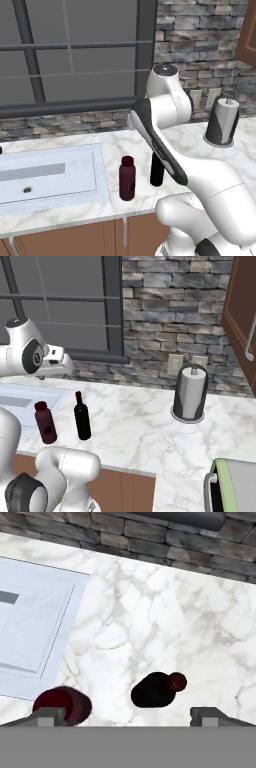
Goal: There is a wine glass and glass cup on the dining counter. Place the wine bottle next to the wine glass and the juice bottle next to the glass cup.
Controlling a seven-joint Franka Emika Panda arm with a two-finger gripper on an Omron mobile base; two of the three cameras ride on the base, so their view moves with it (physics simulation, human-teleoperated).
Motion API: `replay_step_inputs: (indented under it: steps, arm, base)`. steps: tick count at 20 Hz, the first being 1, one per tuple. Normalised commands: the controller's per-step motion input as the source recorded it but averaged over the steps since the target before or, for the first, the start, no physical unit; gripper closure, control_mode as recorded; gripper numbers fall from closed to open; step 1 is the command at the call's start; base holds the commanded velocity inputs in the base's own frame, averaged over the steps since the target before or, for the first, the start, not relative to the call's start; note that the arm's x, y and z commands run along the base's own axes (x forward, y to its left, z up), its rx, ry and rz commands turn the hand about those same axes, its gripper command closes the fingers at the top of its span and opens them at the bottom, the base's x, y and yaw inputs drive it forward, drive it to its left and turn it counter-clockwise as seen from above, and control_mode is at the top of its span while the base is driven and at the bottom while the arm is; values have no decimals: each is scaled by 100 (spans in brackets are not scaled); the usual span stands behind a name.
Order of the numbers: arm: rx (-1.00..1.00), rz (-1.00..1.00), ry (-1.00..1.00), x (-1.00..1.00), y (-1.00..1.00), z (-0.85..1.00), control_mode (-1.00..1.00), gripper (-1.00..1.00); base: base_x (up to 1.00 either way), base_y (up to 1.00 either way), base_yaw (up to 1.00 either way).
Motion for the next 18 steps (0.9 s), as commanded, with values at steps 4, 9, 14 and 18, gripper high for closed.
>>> replay_step_inputs:
  steps: [4,9,14,18]
  arm:
    - [0,0,2,-23,26,3,-100,-100]
    - [0,0,0,-23,34,0,-100,-100]
    - [0,0,0,-16,24,-6,-100,-100]
    - [6,0,0,-8,3,-14,-100,-100]
  base:
    - [0,0,0]
    - [0,0,0]
    - [0,0,0]
    - [0,0,0]
